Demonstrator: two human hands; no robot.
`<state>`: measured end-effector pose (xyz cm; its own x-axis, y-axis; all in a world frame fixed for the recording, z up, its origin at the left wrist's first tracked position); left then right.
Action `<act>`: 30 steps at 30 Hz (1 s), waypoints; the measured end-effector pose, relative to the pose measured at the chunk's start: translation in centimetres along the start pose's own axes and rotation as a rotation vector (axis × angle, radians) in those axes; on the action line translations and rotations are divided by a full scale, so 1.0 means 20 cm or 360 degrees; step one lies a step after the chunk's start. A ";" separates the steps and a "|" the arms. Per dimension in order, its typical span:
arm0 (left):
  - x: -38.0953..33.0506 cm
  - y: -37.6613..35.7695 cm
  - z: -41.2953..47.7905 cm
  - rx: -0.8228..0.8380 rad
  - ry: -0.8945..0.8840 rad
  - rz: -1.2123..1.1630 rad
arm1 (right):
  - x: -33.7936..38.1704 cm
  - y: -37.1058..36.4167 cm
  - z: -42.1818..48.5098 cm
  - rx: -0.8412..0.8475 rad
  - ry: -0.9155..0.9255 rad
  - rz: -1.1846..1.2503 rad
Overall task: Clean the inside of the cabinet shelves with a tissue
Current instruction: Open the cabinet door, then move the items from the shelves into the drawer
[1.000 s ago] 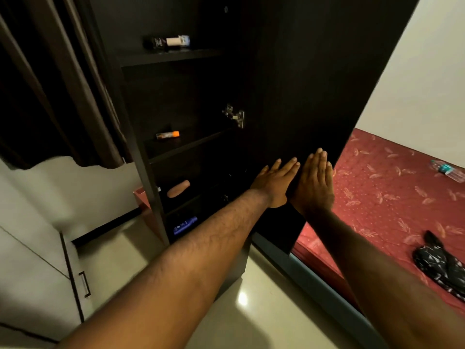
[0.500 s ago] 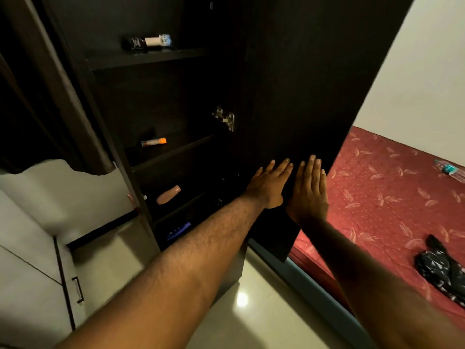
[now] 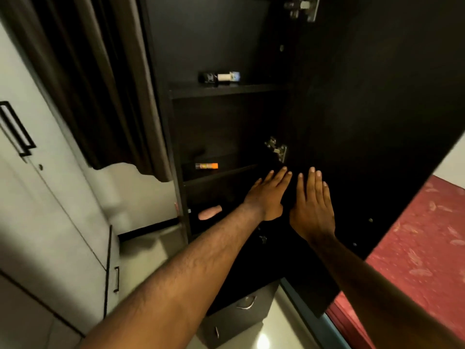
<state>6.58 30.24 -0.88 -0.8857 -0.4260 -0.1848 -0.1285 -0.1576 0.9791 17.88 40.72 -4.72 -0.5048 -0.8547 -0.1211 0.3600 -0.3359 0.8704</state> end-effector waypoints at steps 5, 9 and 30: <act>0.23 0.18 -0.09 -0.0313 0.0091 0.0108 | 0.25 0.08 0.22 -0.0113 0.0125 0.0213; 0.40 0.36 -0.10 -0.0520 0.0145 0.0030 | 0.39 0.20 0.42 -0.0308 0.0229 0.0425; 0.62 1.27 0.30 -0.0927 0.0625 0.0082 | 0.42 0.71 1.61 -0.0178 0.0489 0.1271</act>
<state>-10.32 26.39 22.22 -0.6434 -0.7186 -0.2640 0.2661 -0.5333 0.8030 -6.53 41.42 21.98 0.1615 -0.9151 0.3694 0.6001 0.3883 0.6994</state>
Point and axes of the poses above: each hand's wrist, its own z-axis towards the middle knuckle, its own y-axis out of the back of the hand, x = y × z, the point moved 1 cm from there along z, towards the middle knuckle, and after that the axes turned 3 degrees about z, right-handed, at the moved point
